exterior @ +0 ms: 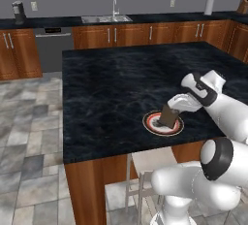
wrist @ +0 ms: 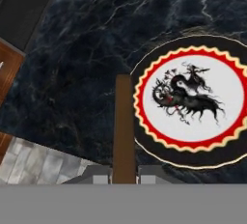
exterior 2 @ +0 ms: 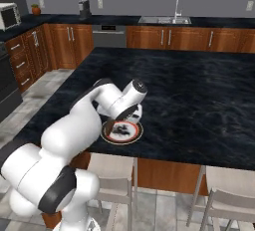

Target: Start the toaster. Once the lever pops up, take the bread to the plate on the dining counter.

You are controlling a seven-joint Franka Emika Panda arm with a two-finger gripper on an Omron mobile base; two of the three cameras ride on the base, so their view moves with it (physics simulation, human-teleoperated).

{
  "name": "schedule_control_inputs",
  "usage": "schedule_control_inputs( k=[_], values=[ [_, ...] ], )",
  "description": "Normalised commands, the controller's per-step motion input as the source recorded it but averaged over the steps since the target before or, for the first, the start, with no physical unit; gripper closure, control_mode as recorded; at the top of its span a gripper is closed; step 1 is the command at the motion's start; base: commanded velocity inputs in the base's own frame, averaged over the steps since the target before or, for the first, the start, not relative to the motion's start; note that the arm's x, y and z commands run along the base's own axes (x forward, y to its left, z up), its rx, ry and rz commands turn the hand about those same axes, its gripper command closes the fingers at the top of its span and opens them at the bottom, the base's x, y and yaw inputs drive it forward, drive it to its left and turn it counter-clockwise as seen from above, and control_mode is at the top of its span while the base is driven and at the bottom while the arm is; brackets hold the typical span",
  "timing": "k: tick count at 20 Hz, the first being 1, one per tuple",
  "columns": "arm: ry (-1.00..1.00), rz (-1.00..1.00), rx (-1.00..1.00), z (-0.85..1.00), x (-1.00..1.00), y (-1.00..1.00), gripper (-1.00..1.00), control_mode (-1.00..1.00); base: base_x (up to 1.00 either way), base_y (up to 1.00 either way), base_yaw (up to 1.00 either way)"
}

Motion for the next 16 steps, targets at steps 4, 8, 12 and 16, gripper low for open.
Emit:
schedule_control_inputs(
  k=[4,8,12,16],
  values=[
    [0.0,0.0,0.01,-0.28,0.26,0.0,1.0,-1.0,0.0,0.0,0.0],
    [0.0,0.0,0.0,-0.26,0.3,0.0,1.0,-1.0,0.0,0.0,0.0],
    [0.0,0.0,0.01,-0.16,0.29,0.0,1.0,-1.0,0.0,0.0,0.0],
    [0.0,0.0,0.03,-0.12,0.23,0.0,1.0,-1.0,0.0,0.0,0.0]
  ],
)
